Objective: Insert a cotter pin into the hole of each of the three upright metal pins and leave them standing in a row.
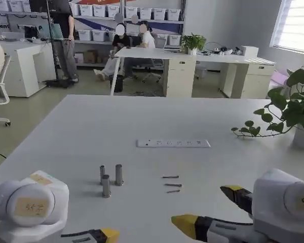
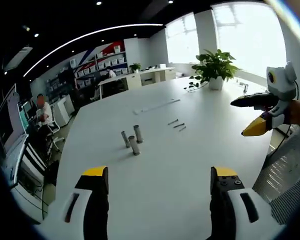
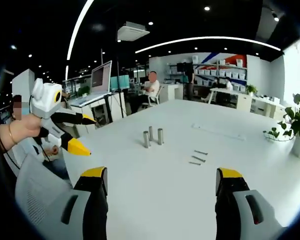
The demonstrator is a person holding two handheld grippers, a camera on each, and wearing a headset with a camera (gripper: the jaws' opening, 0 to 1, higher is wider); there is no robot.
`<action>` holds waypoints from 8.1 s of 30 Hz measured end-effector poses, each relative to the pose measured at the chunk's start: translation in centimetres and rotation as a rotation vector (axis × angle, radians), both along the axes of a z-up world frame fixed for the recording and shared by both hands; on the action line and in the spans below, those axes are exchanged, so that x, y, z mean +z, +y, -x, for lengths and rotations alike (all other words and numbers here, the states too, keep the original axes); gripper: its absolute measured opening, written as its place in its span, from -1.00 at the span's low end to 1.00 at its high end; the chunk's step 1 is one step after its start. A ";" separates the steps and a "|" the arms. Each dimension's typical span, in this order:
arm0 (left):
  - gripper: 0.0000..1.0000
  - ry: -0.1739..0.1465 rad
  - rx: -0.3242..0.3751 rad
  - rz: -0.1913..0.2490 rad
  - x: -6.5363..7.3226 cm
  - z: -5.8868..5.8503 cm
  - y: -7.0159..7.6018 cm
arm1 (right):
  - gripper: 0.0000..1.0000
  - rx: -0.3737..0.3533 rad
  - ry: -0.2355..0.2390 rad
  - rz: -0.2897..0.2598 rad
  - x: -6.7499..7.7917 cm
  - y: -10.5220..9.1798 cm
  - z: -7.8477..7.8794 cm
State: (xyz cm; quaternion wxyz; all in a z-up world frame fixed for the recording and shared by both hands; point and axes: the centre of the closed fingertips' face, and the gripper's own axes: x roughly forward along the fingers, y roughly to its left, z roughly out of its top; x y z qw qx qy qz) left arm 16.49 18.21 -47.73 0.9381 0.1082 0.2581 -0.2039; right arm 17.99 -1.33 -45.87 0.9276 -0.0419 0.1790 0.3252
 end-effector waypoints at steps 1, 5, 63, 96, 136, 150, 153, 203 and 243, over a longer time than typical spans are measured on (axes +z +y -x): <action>0.61 0.000 0.000 0.000 0.0 0.0 0.0 | 0.70 0.000 0.000 0.003 0.0 0.0 0.0; 0.58 0.004 -0.006 0.000 -0.1 0.1 -0.1 | 0.69 -0.001 0.000 0.005 -0.1 0.0 0.0; 0.13 -0.014 0.020 0.031 -0.6 -2.3 1.3 | 0.62 0.002 0.013 0.001 -0.6 0.1 -1.2; -0.37 -0.102 -0.022 -0.046 -2.5 -14.6 4.6 | 0.55 0.032 0.057 -0.029 -2.1 1.8 -3.3; -0.70 -0.069 -0.270 0.103 -9.2 -23.3 1.7 | 0.46 -0.024 0.176 -0.028 -6.1 2.0 -4.9; -0.86 -0.047 -0.307 0.117 -9.5 -23.3 1.4 | 0.43 -0.029 0.185 -0.006 -6.4 1.7 -4.6; -0.86 -0.034 -0.296 0.138 -9.5 -23.3 1.5 | 0.43 -0.033 0.185 -0.006 -6.4 1.6 -4.6; -0.86 -0.002 -0.273 0.122 -7.8 -13.5 -2.1 | 0.42 0.013 0.176 0.030 -6.0 1.2 -2.7; -0.84 0.027 -0.369 0.159 -9.7 -11.3 -9.2 | 0.34 0.024 0.202 0.005 -7.0 1.3 -2.3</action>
